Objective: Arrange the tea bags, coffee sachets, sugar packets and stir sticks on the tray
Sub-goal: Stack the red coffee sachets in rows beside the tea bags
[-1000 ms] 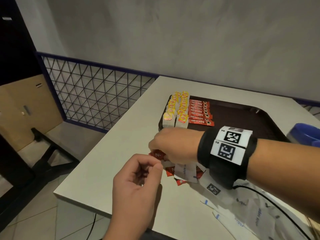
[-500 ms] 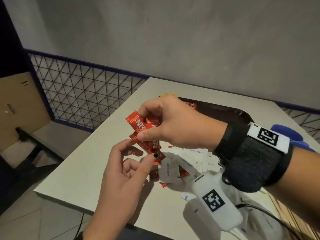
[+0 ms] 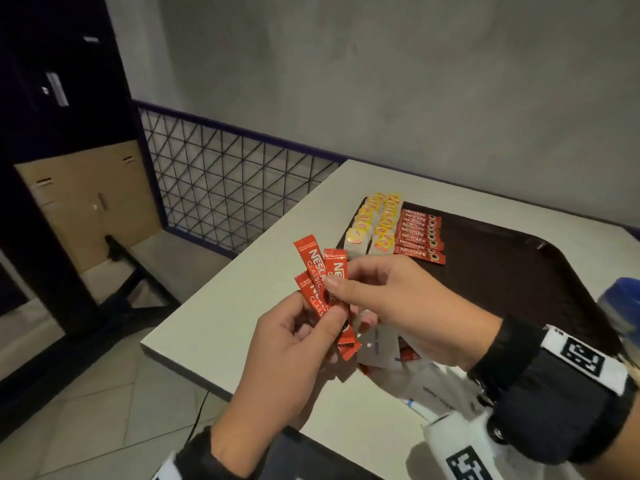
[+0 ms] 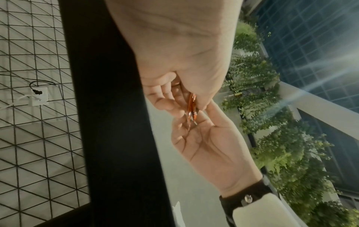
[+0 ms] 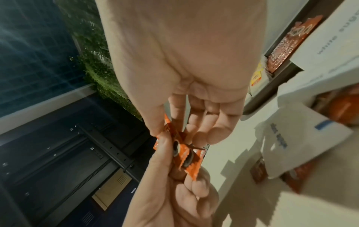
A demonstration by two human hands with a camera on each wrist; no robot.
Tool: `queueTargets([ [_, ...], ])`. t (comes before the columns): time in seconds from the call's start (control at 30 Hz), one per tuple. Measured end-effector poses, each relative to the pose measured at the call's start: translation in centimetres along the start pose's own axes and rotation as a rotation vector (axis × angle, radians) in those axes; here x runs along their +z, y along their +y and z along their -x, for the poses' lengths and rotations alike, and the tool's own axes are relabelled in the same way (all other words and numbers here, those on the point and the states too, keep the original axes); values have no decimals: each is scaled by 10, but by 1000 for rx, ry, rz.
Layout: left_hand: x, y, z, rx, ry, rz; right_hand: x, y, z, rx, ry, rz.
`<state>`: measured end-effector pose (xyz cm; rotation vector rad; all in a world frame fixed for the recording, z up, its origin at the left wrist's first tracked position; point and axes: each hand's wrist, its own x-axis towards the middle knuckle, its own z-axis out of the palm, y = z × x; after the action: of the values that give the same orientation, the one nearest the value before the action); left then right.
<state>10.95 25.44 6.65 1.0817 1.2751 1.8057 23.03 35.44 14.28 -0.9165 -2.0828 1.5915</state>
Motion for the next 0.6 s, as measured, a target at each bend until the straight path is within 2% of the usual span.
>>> queueTargets([
  [0.2, -8, 1, -3, -86, 17, 83, -6, -1, 2, 8, -73, -42],
  [0.3, -12, -5, -5, -114, 43, 210, -9, -4, 3, 9, -169, 50],
  [0.43, -14, -6, -5, -95, 21, 156, -13, -6, 4, 21, -285, 190],
  [0.5, -14, -6, -5, -76, 19, 98, -15, -7, 4, 5, -274, 245],
  [0.6, -13, -4, -3, -77, 12, 58, -14, -8, 3, -41, -175, 266],
])
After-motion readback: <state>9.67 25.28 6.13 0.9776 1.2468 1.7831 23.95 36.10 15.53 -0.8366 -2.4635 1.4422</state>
